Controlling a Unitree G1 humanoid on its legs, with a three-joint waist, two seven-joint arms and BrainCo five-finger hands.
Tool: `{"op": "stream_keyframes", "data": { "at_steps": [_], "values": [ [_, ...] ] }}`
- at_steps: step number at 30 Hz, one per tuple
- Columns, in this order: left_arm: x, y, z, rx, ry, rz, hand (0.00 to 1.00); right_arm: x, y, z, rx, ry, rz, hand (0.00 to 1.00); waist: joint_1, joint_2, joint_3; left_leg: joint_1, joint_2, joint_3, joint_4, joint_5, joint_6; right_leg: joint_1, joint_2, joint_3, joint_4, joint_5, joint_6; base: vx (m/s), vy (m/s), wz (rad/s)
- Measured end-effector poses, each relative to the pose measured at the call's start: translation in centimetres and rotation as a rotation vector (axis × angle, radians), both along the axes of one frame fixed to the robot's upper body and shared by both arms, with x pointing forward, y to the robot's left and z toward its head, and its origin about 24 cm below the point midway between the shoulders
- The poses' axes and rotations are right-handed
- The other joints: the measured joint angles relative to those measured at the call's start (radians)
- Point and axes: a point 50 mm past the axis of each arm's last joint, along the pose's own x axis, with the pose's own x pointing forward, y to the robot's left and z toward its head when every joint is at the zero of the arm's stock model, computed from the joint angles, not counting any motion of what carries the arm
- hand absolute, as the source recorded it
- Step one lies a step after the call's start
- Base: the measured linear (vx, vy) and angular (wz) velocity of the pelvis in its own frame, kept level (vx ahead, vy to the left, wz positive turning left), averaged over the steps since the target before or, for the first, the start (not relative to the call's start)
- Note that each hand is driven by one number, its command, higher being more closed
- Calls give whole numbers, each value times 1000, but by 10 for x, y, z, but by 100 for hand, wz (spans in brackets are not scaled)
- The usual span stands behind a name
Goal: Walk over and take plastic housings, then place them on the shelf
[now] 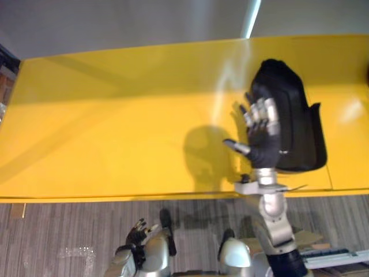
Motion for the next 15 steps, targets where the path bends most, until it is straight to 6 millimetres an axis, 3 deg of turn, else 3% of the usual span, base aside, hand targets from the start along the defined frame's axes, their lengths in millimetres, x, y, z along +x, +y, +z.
{"op": "stream_keyframes", "data": {
  "at_steps": [2,7,11,15],
  "values": [
    [0,3,0,0,1,21,0,-9,-21,-7,-13,56,-81,100,-5,-7,2,-10,3,4,6,-1,-1,-3,4,-2,-12,13,3,0,0,0],
    [1,11,2,33,0,20,0,-35,-44,-34,19,201,-72,100,-40,-34,16,-30,16,29,22,-12,1,-26,14,16,-28,47,3,-8,20,-12],
    [2,13,2,50,-1,12,0,-48,-44,-51,20,287,-20,100,-61,-48,22,-31,16,59,53,-35,10,-32,6,46,-30,55,10,-37,42,-21],
    [2,12,3,73,-5,-20,0,-51,-42,-54,-18,289,13,100,-70,-49,23,-32,18,73,69,-45,14,-33,5,63,-35,55,11,-50,23,-10]
  ]
}}
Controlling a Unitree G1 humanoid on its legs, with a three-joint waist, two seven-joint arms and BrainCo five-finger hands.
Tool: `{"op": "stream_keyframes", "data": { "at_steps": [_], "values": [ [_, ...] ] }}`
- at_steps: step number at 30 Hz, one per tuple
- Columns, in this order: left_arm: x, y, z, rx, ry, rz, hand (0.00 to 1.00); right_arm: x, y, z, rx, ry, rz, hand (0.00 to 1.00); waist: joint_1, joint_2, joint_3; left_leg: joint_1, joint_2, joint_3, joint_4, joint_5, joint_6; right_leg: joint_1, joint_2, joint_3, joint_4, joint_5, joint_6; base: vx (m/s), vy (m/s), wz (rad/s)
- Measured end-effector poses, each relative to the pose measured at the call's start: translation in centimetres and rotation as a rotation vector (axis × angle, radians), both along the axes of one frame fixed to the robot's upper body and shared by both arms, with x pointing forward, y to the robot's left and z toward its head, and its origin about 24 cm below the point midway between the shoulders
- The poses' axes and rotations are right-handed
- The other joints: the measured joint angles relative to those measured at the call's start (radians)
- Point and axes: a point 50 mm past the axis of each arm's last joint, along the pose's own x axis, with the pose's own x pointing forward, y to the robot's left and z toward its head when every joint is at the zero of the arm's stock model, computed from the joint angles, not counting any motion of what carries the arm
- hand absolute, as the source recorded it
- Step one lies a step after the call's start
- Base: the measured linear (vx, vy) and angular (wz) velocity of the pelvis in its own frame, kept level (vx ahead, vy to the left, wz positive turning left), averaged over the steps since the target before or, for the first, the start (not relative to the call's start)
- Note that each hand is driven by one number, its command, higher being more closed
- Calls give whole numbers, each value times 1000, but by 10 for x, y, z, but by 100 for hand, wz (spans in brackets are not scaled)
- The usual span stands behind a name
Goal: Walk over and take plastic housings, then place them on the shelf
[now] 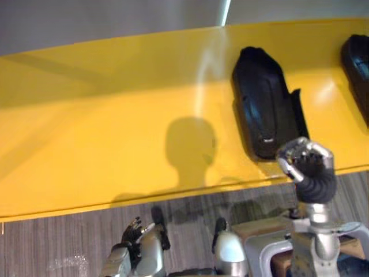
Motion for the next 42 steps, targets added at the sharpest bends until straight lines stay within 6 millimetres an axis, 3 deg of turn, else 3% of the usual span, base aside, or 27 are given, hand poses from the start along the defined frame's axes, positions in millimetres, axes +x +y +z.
{"op": "stream_keyframes", "data": {
  "at_steps": [9,17,26,42],
  "values": [
    [2,0,1,15,5,-32,0,-1,1,-1,-35,-1,41,100,-11,0,0,-23,22,41,26,-10,-3,-31,13,36,-15,14,-4,-16,9,-11],
    [4,-3,0,40,26,-96,0,2,3,-44,-38,236,66,100,-14,-4,-3,4,23,77,26,-16,-3,-17,11,62,-21,16,-6,11,10,-6],
    [2,-3,-1,47,39,-116,0,-4,6,-67,-33,340,87,100,-36,-6,-4,0,28,86,27,-21,-4,-18,16,64,-37,17,-8,-5,5,-2],
    [3,-2,0,45,36,-116,0,-5,5,-58,-71,269,68,100,-32,-10,-11,-20,31,75,63,-44,-5,-15,16,60,-39,16,-10,-4,6,1]
  ]
}}
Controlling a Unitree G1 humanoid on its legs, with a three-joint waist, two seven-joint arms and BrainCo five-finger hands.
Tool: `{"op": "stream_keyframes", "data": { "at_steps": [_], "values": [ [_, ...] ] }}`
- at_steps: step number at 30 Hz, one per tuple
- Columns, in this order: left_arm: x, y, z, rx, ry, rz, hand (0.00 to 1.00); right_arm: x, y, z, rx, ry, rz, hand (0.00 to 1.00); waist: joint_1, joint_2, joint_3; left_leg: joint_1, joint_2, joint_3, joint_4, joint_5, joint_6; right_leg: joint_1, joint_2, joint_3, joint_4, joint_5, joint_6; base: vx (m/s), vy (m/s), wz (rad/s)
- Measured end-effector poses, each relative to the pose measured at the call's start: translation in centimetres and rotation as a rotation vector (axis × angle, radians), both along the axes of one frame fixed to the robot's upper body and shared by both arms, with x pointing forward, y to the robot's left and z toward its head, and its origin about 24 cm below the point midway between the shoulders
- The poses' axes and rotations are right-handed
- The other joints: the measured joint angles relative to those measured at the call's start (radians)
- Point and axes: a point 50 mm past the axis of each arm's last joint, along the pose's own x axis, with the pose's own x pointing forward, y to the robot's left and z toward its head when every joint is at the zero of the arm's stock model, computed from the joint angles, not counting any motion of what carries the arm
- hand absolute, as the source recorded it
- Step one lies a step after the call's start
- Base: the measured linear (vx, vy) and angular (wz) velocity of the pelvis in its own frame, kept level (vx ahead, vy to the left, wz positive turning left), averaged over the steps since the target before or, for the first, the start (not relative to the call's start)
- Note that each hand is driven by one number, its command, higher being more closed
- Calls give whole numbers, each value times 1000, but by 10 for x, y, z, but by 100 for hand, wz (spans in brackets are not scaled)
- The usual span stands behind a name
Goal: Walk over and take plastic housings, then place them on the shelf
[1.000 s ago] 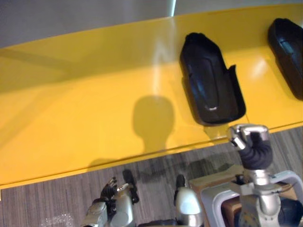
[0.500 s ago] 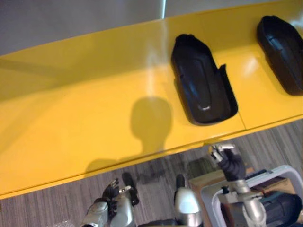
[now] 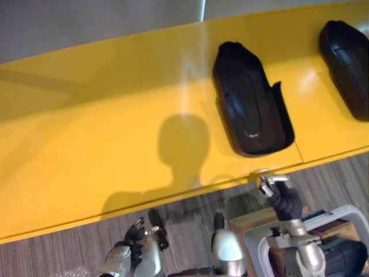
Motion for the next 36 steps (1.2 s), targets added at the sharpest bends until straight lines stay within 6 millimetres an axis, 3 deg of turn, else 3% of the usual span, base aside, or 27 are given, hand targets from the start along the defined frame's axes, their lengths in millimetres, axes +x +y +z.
{"op": "stream_keyframes", "data": {
  "at_steps": [18,36],
  "values": [
    [0,1,0,-11,-6,13,0,8,-7,12,-64,-82,-85,100,13,0,-23,-47,8,-34,78,-35,7,1,0,-23,11,-8,-1,-3,6,4],
    [-4,-2,-2,-53,-5,74,0,24,-27,12,-150,-68,-182,100,26,26,-28,-47,0,-53,79,-34,7,3,-6,-33,29,-21,-1,0,-1,1]
  ]
}}
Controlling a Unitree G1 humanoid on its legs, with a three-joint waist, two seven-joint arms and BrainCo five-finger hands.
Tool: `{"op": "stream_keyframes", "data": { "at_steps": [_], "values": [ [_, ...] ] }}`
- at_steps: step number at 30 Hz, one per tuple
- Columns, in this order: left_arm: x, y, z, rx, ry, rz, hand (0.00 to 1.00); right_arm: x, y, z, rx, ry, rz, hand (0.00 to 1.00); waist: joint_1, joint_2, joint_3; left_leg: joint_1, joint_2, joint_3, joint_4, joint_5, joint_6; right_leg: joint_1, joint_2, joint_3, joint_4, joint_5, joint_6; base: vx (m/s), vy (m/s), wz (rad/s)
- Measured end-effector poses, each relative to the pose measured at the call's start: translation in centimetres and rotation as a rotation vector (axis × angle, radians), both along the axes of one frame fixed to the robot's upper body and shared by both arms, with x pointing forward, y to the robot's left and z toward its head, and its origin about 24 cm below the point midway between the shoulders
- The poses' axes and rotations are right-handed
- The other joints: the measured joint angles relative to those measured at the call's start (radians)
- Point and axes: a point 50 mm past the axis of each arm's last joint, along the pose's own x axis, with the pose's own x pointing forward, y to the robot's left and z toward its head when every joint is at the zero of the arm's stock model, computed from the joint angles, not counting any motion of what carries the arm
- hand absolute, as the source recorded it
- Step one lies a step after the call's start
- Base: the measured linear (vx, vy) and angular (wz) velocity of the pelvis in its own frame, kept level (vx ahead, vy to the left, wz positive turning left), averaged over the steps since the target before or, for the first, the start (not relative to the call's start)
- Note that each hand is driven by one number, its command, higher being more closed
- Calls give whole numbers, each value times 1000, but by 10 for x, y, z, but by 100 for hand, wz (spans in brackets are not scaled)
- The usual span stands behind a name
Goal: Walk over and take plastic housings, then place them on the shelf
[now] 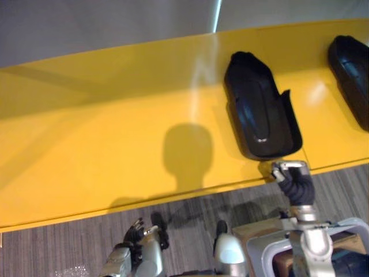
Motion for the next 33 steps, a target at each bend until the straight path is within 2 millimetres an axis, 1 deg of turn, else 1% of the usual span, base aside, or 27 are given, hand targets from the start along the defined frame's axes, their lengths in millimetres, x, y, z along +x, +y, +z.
{"op": "stream_keyframes", "data": {
  "at_steps": [6,11,14,19,22,25,31,33],
  "values": [
    [0,-2,0,-14,0,11,0,6,-8,1,-9,5,-42,100,1,12,-1,0,-1,-3,0,1,-1,0,-1,-3,5,-5,4,0,0,0],
    [-1,0,0,-34,-5,21,0,12,-8,3,-9,-11,-39,100,3,17,2,0,-4,-11,0,2,-1,0,-5,-14,19,-15,7,-7,-5,5],
    [-1,-2,0,-56,-9,43,0,16,-7,7,-12,-28,-32,100,4,26,7,0,-8,-28,-4,8,-3,5,-7,-29,30,-24,4,-14,-18,14],
    [-1,-4,0,-64,-11,46,0,25,-6,13,-18,-56,-22,100,13,39,10,1,-13,-41,-10,16,-6,3,-14,-46,59,-44,7,-12,-23,9],
    [-1,-7,-1,-73,-13,47,0,28,-6,16,-34,-67,-20,100,27,45,12,15,-21,-43,-35,28,-7,4,-19,-48,66,-47,5,-5,-11,3],
    [-1,-9,-1,-80,-14,49,0,32,-5,20,-46,-84,-16,100,28,50,13,18,-29,-46,-55,41,-6,2,-24,-53,69,-50,7,-11,-9,5],
    [-2,-9,-1,-82,-12,49,0,37,-5,22,-48,-91,-15,100,28,51,13,19,-39,-56,-60,44,-6,13,-32,-71,67,-50,8,-7,8,7],
    [-3,-9,-2,-86,-9,51,0,36,-5,21,-48,-88,-2,100,35,51,13,29,-39,-56,-67,46,-6,22,-31,-74,62,-50,8,-1,-2,3]
  ]
}}
